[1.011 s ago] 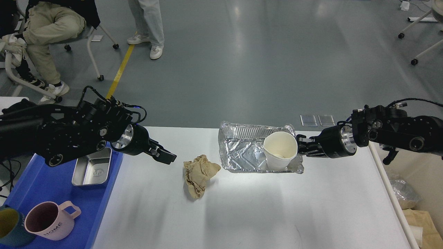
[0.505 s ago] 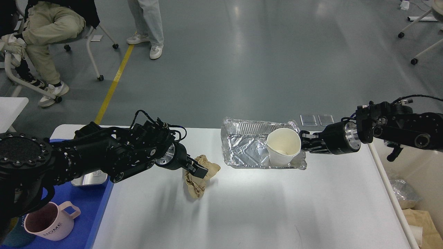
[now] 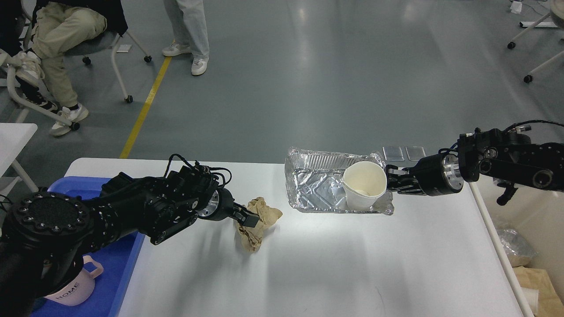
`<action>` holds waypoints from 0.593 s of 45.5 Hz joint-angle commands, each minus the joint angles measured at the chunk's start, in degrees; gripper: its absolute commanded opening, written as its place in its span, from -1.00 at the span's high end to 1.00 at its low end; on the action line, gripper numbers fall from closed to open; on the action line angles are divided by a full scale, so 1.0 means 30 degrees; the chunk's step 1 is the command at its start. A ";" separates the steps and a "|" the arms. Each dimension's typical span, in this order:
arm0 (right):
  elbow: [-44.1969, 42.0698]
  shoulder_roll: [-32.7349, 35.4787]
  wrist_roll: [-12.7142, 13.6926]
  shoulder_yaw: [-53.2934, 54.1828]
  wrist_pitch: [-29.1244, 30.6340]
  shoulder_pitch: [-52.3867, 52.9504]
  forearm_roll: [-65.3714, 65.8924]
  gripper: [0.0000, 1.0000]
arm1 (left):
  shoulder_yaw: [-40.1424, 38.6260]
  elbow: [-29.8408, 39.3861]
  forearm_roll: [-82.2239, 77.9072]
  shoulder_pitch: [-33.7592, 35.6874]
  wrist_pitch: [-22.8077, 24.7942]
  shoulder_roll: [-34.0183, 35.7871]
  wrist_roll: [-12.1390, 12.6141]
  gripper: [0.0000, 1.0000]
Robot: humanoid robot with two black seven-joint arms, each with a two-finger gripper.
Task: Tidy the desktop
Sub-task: 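Lower the left gripper onto the brown paper napkin and grasp it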
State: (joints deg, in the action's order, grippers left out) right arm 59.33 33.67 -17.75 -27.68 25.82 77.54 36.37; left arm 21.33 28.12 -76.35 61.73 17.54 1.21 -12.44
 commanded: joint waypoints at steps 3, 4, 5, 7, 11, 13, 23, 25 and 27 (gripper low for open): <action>0.0028 0.0028 -0.0001 -0.0002 -0.0023 0.0021 0.0007 1.00 | -0.0019 -0.1054 0.0079 -0.0800 -0.0603 -0.1135 -0.0014 -0.77; 0.0028 0.0028 -0.0001 -0.0002 0.0006 0.0021 -0.0022 1.00 | -0.0019 -0.1054 0.0108 -0.0800 -0.0632 -0.1194 -0.0014 -0.77; 0.0028 0.0028 -0.0001 -0.0002 0.0006 0.0021 -0.0022 1.00 | -0.0019 -0.1054 0.0224 -0.0829 -0.0632 -0.1224 -0.0014 -0.77; 0.0028 0.0028 -0.0001 -0.0002 0.0006 0.0021 0.0007 1.00 | -0.0049 -0.1054 0.0400 -0.0829 -0.0661 -0.1253 -0.0014 -0.77; 0.0028 0.0028 -0.0030 -0.0002 0.0006 0.0021 0.0007 1.00 | -0.0020 -0.1083 0.0723 -0.0830 -0.0778 -0.1399 -0.0044 -0.77; 0.0028 0.0028 -0.0030 0.0027 -0.0023 0.0021 -0.0022 1.00 | -0.0019 -0.1083 0.0753 -0.0830 -0.0982 -0.1458 -0.0044 -0.77; 0.0057 0.0174 -0.0030 0.0028 -0.0023 0.0021 -0.0022 1.00 | 0.0010 -0.1083 0.0723 -0.1386 -0.1657 -0.1517 -0.0307 -0.73; 0.0087 0.0291 -0.0001 0.0086 -0.0023 0.0021 -0.0022 1.00 | 0.0010 -0.1083 0.0723 -0.1474 -0.1687 -0.1517 -0.0337 -0.66; 0.0116 0.0379 -0.0001 0.0057 -0.0023 0.0021 -0.0022 1.00 | 0.0010 -0.1083 0.0723 -0.1504 -0.1658 -0.1517 -0.0366 -0.60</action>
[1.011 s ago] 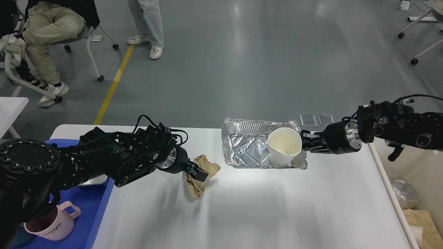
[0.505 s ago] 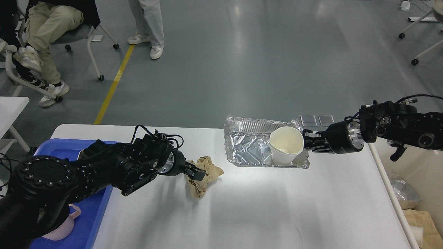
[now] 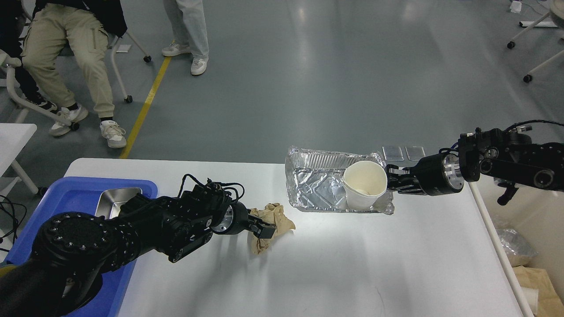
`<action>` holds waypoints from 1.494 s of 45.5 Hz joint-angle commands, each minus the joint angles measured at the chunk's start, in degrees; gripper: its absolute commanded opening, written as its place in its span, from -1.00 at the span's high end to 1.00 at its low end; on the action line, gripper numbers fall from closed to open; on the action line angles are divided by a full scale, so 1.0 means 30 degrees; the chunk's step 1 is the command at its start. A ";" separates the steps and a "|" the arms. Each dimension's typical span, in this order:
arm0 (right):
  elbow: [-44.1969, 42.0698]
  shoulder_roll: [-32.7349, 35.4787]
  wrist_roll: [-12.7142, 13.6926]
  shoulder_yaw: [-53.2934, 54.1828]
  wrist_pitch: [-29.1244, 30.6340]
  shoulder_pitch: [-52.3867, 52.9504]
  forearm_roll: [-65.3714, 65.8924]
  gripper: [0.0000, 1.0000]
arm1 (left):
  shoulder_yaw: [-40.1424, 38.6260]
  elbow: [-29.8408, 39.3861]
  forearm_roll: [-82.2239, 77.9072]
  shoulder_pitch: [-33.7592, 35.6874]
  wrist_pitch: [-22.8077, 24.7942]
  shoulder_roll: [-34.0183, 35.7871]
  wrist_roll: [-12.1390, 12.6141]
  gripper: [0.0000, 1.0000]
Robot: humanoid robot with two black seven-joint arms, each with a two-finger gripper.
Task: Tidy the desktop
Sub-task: 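Lower the left gripper onto the brown paper napkin and grasp it, then lift the brown napkin up with the left gripper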
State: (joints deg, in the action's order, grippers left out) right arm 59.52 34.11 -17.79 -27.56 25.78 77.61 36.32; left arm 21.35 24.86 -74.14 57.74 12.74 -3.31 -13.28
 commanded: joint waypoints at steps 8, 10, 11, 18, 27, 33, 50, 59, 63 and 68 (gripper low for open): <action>0.0080 0.0289 0.0012 0.0016 -0.0010 0.0001 -0.0006 1.00 | 0.0033 0.0091 -0.0042 -0.0028 0.1080 -0.0009 -0.1371 0.46; 0.0080 0.0289 -0.0017 0.0016 -0.0010 0.0001 -0.0006 1.00 | 0.0033 0.0179 -0.0072 0.0089 0.1988 -0.0038 -0.2015 0.72; 0.0080 0.0289 0.0012 0.0016 -0.0010 0.0001 -0.0006 1.00 | 0.0033 0.0179 -0.0101 0.0119 0.2340 -0.0038 -0.2367 0.80; 0.0080 0.0289 -0.0017 0.0016 -0.0098 0.0001 0.0023 1.00 | 0.0004 0.0238 -0.0130 0.0675 0.3076 -0.0038 -0.3249 0.99; 0.0080 0.0289 0.0012 0.0075 -0.0127 0.0001 -0.0006 1.00 | 0.0033 0.0471 -0.0130 0.1232 0.3339 0.0108 -0.3308 1.00; 0.0080 0.0289 0.0012 0.0075 -0.0127 0.0001 -0.0035 1.00 | 0.0033 0.1524 -0.0101 0.1876 0.3749 0.0664 -0.3278 1.00; -0.0066 0.0202 -0.0017 0.0192 -0.0127 -0.0029 -0.0094 1.00 | -0.0260 1.1716 -0.0277 0.7527 0.8232 1.1643 -0.4010 0.88; -0.0066 0.0084 -0.0017 0.0221 -0.0157 -0.0058 -0.0094 1.00 | -0.0464 1.5907 -0.0247 1.1336 0.9286 1.7154 -0.4245 0.87; -0.0066 0.0084 0.0012 0.0280 -0.0157 -0.0058 -0.0094 1.00 | -0.0757 1.7110 -0.0072 1.2860 0.9901 1.8855 -0.4245 0.87; -0.0066 -0.0004 -0.0017 0.0338 -0.0157 -0.0029 -0.0094 1.00 | -0.1195 1.7552 0.0916 1.4758 1.0515 1.9590 -0.4449 0.87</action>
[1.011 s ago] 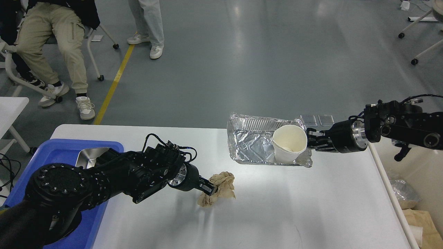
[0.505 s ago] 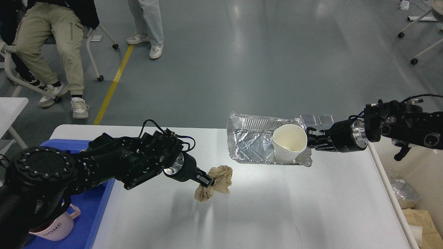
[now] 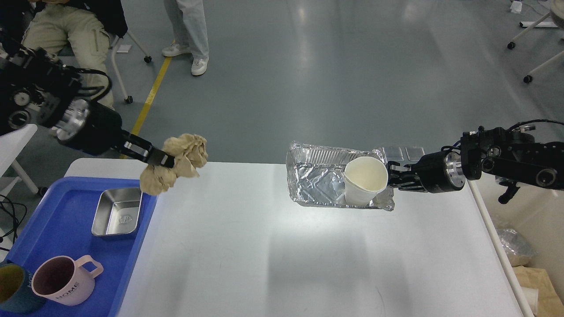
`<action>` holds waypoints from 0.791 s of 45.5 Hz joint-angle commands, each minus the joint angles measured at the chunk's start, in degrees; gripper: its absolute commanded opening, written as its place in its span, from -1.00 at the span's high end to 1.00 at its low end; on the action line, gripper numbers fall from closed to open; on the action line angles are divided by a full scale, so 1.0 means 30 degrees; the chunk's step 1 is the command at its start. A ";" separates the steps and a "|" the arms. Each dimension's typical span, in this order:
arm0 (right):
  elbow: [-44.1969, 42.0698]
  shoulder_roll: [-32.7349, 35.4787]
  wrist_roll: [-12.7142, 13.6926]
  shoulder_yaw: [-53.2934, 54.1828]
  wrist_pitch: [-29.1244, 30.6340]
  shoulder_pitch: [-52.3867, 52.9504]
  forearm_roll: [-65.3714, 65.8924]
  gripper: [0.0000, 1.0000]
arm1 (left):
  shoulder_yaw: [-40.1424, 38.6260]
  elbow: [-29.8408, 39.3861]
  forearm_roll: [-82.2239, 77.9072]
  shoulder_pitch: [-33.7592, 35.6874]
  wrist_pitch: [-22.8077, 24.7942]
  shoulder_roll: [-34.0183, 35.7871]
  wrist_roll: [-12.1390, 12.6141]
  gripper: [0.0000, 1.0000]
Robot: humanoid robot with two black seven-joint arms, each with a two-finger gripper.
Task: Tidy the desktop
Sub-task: 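Lift the brown napkin up with the left gripper, then drop the napkin into the foil container beside the cup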
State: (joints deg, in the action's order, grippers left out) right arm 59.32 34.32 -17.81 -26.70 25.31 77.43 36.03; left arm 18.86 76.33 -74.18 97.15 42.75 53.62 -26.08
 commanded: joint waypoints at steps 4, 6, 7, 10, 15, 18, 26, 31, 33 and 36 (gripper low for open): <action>0.0032 -0.0308 -0.0010 0.0054 0.0001 0.0088 0.0001 1.00 | -0.0456 0.0369 0.2341 0.2683 0.0603 0.0351 -0.0214 0.87; 0.0061 -0.0483 -0.0010 0.0025 0.0001 0.0089 0.0001 1.00 | -0.0456 0.0281 0.2986 0.3181 0.0603 0.0031 -0.0243 0.87; 0.0061 -0.0542 -0.0010 0.0025 0.0001 0.0147 0.0001 1.00 | -0.0456 0.0223 0.3250 0.3386 0.0603 -0.0261 -0.0243 0.87; 0.0119 -0.0631 -0.0010 0.0025 0.0031 0.0293 0.0001 1.00 | -0.0514 -0.0186 0.3749 0.3739 0.0515 -0.1521 -0.0242 0.87; 0.0149 -0.0835 -0.0010 -0.0122 0.0060 0.0733 -0.0028 1.00 | -0.0690 -0.1270 0.4131 0.3799 0.0457 -0.3424 -0.0214 0.87; 0.0149 -0.0982 -0.0010 -0.0151 0.0060 0.0850 -0.0028 1.00 | -0.0690 -0.2031 0.4161 0.3536 0.0428 -0.4684 -0.0213 0.86; 0.0149 -0.0953 -0.0010 -0.0268 0.0177 0.1260 -0.0555 1.00 | -0.0778 -0.3497 0.4161 0.1750 0.0135 -0.7264 -0.0067 0.86; 0.0207 -0.0894 -0.0010 -0.0268 0.0206 0.1290 -0.0585 1.00 | -0.1012 -0.4376 0.4132 0.0549 -0.0012 -0.8290 -0.0038 0.85; 0.0207 -0.0894 -0.0010 -0.0268 0.0206 0.1436 -0.0585 1.00 | -0.1100 -0.4698 0.4132 0.0139 -0.0012 -0.8642 0.0021 0.85; 0.0207 -0.0894 -0.0010 -0.0298 0.0235 0.1699 -0.0585 1.00 | -0.1334 -0.5166 0.4132 -0.0302 -0.0041 -0.9169 0.0021 0.84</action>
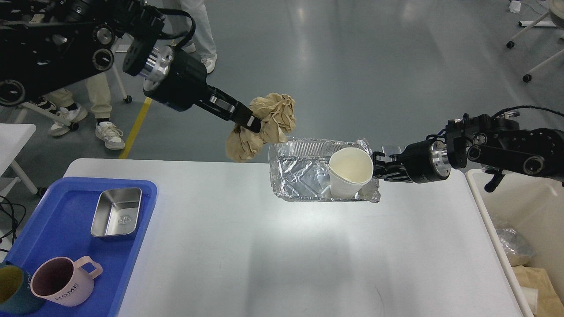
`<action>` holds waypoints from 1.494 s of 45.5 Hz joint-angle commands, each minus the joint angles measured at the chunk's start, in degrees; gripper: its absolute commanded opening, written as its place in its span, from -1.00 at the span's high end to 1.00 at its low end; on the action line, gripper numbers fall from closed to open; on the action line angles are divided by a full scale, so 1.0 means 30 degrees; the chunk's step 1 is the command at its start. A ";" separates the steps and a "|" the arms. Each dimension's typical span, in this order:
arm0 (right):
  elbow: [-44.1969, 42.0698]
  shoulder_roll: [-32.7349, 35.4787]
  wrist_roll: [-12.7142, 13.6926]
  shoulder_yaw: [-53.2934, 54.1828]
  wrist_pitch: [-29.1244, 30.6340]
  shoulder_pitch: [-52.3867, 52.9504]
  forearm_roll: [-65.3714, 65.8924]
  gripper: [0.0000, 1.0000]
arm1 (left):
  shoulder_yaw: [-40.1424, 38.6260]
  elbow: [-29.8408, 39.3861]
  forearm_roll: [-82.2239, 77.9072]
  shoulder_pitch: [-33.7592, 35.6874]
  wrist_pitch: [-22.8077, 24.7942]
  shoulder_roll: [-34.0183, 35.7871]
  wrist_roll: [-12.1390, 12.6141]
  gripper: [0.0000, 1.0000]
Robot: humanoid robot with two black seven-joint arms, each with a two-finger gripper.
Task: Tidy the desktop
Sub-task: 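Drop the napkin into the foil container beside the cup, then carry the foil container into the white bin with the right gripper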
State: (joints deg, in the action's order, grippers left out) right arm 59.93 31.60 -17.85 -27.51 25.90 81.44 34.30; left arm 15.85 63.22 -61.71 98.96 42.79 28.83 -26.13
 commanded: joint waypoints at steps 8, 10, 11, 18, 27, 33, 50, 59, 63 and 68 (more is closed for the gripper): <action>0.0034 -0.0044 0.0001 -0.0116 0.0038 0.0771 -0.0477 1.00 | -0.0744 -0.2496 0.0003 -0.2046 -0.0202 -0.2315 0.0068 0.83; 0.0034 -0.0044 0.0001 -0.0116 0.0068 0.0888 -0.0536 1.00 | -0.0773 -0.2819 0.0003 -0.2281 -0.0348 -0.2637 0.0097 0.83; 0.0034 -0.0044 0.0001 -0.0116 0.0097 0.0918 -0.0536 1.00 | -0.0773 -0.2965 0.0003 -0.2369 -0.0436 -0.2754 0.0097 0.83; 0.0063 -0.0044 0.0001 -0.0116 0.0214 0.1094 -0.0536 1.00 | -0.0803 -0.3844 0.0003 -0.2722 -0.0700 -0.3663 0.0097 0.81; 0.0122 0.0015 0.0001 -0.0145 0.0214 0.1094 -0.0565 1.00 | -0.0803 -0.4343 0.0266 -0.2751 -0.0934 -0.4366 0.0097 0.44; 0.0210 0.0074 0.0001 -0.0145 0.0214 0.1094 -0.0536 1.00 | -0.0978 -0.4489 0.0939 -0.2722 -0.1812 -0.4425 0.0126 -0.18; 0.0327 0.0103 0.0001 -0.0584 0.0214 0.1153 -0.0565 1.00 | -0.1183 -0.4578 0.1790 -0.2722 -0.2546 -0.4571 0.0097 -0.76; 0.0327 0.0132 0.0001 -0.0643 0.0156 0.1094 -0.0594 1.00 | -0.1826 -0.4636 0.1819 -0.2604 -0.2546 -0.4836 0.0097 -0.80; 0.0269 0.0365 0.0030 -0.0643 0.0126 0.0948 -0.0595 1.00 | -0.2617 -0.4958 0.2023 -0.2663 -0.2575 -0.4806 0.0097 -0.80; 0.0064 0.1155 0.0118 -0.0643 0.0038 0.0569 -0.1061 1.00 | -0.3584 -0.5689 0.3252 -0.2780 -0.2634 -0.4543 0.0097 -0.80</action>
State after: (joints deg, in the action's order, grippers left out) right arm 60.67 33.18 -17.75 -29.44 26.19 84.17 32.38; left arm 7.30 47.76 -54.66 90.96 35.04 14.62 -25.84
